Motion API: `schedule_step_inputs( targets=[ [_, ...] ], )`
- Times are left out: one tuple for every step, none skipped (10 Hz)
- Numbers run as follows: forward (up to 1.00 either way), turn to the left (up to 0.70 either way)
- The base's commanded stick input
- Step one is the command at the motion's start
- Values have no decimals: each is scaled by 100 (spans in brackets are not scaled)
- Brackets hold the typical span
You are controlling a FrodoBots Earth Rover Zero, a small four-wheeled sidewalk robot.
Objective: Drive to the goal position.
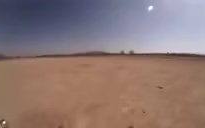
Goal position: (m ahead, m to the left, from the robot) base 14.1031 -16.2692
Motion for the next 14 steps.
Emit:
schedule_step_inputs(
  targets=[
    [100,0],
    [100,0],
    [100,0],
    [100,0],
    [100,0],
    [100,0],
    [100,0],
    [100,0],
    [100,0],
    [100,0],
    [100,0],
    [100,0],
    [100,0],
    [100,0]
  ],
)
